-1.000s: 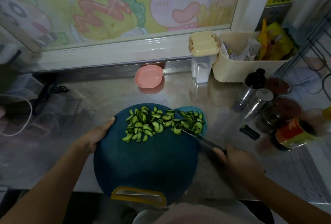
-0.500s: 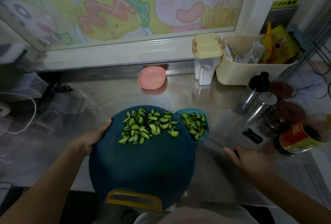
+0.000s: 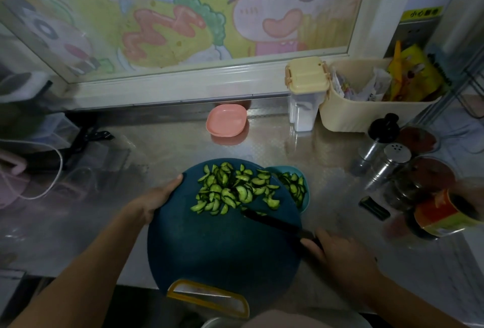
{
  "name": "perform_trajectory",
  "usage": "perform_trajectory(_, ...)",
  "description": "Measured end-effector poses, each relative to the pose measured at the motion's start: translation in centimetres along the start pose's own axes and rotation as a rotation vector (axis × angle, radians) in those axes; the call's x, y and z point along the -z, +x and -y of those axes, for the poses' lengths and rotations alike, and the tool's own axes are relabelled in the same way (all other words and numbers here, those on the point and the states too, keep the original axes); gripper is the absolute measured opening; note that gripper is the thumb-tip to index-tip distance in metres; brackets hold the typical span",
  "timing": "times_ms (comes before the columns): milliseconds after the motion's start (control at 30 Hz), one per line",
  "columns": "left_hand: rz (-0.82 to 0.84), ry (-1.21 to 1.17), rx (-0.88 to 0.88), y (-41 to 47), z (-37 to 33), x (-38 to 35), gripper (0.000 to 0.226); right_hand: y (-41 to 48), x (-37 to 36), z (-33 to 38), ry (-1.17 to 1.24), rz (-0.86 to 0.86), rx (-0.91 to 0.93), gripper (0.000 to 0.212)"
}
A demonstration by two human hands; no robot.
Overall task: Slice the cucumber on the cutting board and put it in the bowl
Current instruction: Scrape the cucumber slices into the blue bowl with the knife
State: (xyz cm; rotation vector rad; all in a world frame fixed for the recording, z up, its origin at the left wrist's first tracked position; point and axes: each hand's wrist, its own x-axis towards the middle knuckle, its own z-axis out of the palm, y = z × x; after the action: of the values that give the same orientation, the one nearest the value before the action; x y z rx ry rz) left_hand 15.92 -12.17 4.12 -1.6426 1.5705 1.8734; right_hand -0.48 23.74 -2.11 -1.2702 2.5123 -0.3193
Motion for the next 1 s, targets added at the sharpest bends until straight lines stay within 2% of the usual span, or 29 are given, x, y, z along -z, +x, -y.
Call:
perform_trajectory(167, -0.011, 0.007, 0.027, 0.3, 0.3, -0.2, 0.06, 0.7, 0.4, -1.8, 0.014, -0.026, -0.049, 0.105)
perform_trajectory(367, -0.017, -0.03, 0.015, 0.9, 0.9, 0.2, 0.058, 1.2, 0.8, -3.6, -0.047, -0.02, -0.105, 0.119)
perform_trajectory(500, -0.012, -0.028, -0.007, 1.1, 0.8, 0.3, 0.055, 1.3, 1.1, -4.4, 0.002, -0.027, -0.109, 0.104)
perform_trajectory(600, -0.008, -0.046, -0.009, 1.4, 0.9, 0.5, 0.057, 1.2, 0.9, -5.1, 0.006, -0.021, -0.134, 0.117)
perform_trajectory(700, 0.031, -0.047, -0.006, 1.8, 1.3, 0.2, 0.053, 1.0, 0.8, -6.0, 0.029, -0.016, -0.168, 0.108)
perform_trajectory(800, 0.043, -0.046, -0.004, 1.9, 1.7, 0.2, 0.048, 1.1, 1.2, -6.7, 0.029, -0.013, -0.216, 0.113)
perform_trajectory(900, 0.042, -0.046, 0.009, 1.7, 1.7, 0.9, 0.055, 1.0, 2.1, -6.7, 0.056, -0.008, -0.213, 0.099)
perform_trajectory(1000, 0.023, -0.05, 0.023, 1.5, 1.6, 1.6, 0.056, 1.1, 2.5, -6.5, 0.093, -0.031, -0.229, 0.1)
